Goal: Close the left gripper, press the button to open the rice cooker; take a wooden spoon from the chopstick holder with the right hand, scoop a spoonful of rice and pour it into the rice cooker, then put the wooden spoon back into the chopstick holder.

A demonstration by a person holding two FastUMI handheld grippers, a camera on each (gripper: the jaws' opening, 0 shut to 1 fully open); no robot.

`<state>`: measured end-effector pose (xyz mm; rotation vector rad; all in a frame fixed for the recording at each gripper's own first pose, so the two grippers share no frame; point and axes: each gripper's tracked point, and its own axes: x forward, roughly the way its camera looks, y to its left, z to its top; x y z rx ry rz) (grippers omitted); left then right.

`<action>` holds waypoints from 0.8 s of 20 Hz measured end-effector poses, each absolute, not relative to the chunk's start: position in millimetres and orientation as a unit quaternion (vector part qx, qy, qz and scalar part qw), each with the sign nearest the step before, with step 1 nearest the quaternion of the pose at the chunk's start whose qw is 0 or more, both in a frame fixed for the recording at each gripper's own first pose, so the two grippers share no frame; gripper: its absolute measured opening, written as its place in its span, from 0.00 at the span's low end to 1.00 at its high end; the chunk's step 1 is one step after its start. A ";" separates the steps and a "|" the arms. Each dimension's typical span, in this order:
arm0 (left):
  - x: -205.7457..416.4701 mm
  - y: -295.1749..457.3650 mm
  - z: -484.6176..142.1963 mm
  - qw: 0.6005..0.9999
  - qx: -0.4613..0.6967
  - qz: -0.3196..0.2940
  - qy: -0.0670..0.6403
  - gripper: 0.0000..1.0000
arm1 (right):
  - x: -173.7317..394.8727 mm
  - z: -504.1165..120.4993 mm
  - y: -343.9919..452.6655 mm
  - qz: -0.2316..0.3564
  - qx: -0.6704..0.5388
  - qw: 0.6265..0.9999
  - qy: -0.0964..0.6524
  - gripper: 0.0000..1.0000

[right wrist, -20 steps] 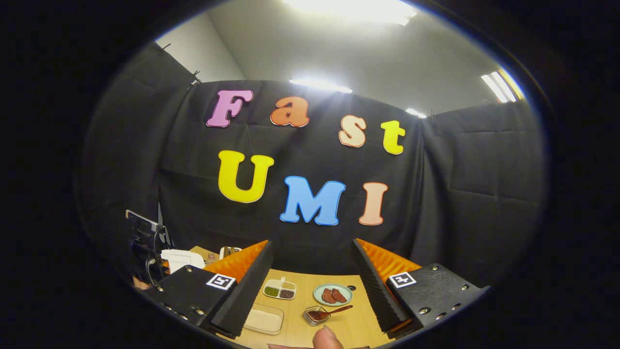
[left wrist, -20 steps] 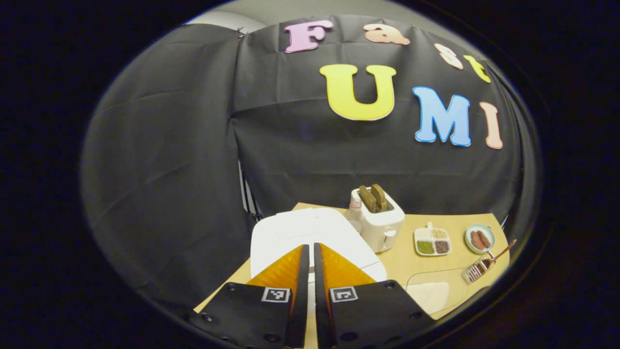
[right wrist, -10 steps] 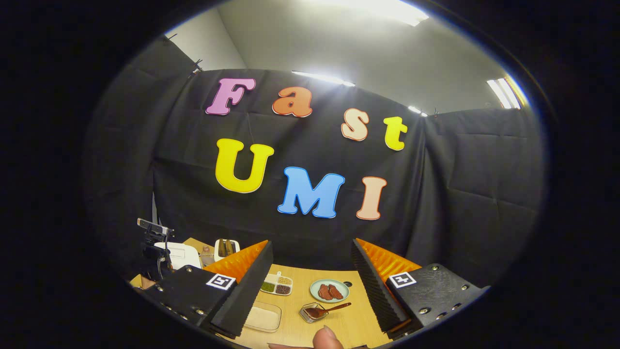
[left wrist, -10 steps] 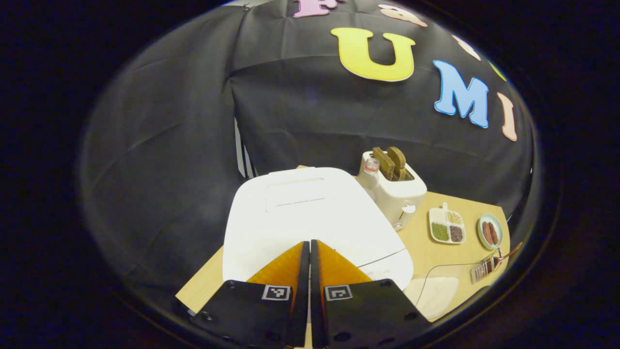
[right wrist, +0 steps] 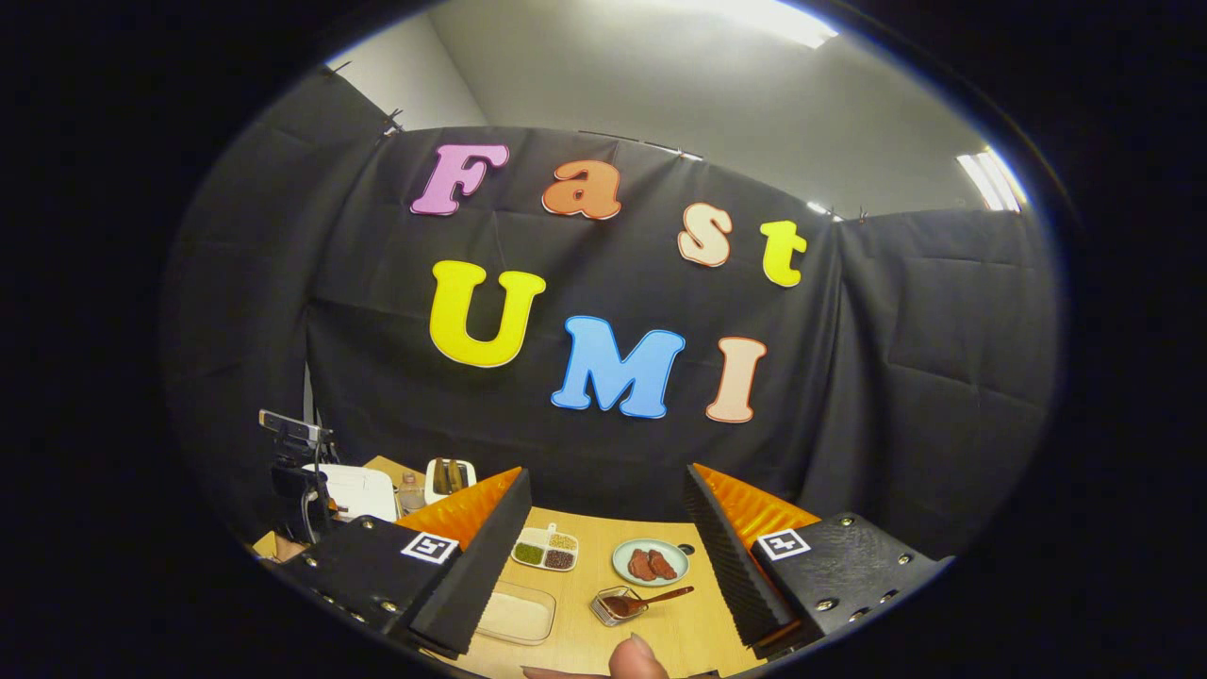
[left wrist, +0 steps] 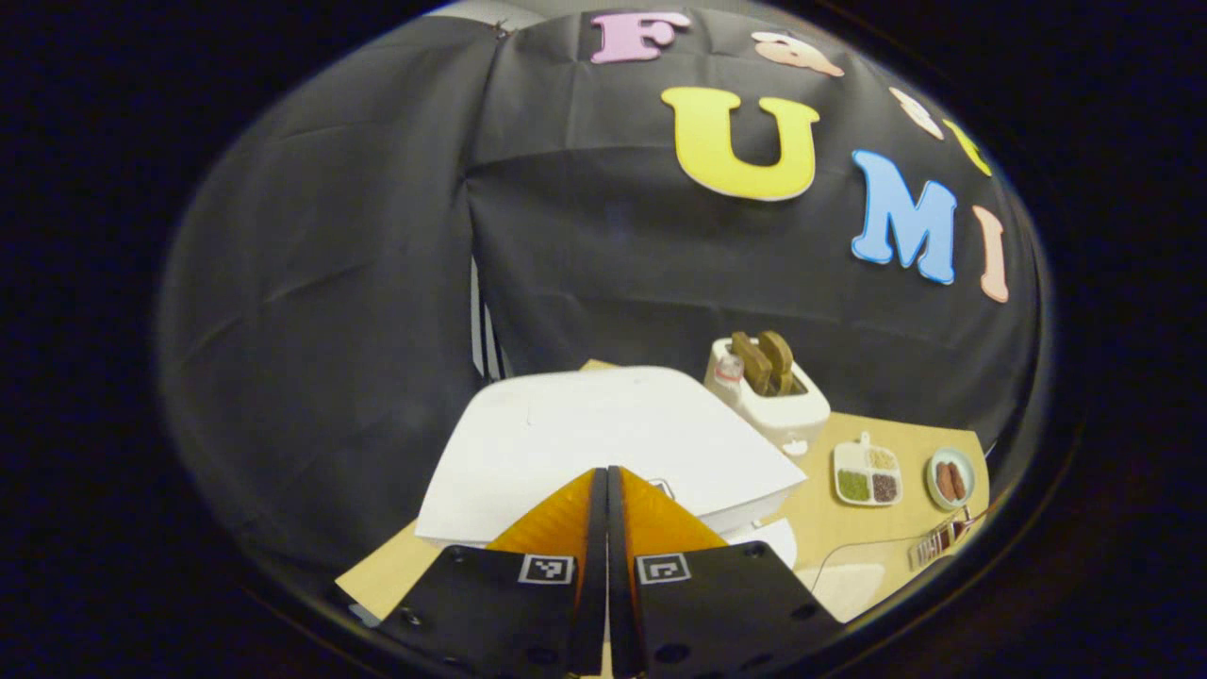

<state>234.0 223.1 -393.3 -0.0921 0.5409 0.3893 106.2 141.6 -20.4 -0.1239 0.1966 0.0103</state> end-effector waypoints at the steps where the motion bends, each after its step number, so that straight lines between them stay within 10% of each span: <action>1: 238.8 226.9 -374.7 0.951 -0.033 0.195 0.238 0.10 | 106.9 -20.3 141.2 0.006 -0.061 0.993 0.098 0.99; 16: 212.3 230.5 -306.1 0.967 -0.058 0.196 0.152 0.10 | 87.5 -44.1 112.7 0.019 0.011 0.995 0.099 0.99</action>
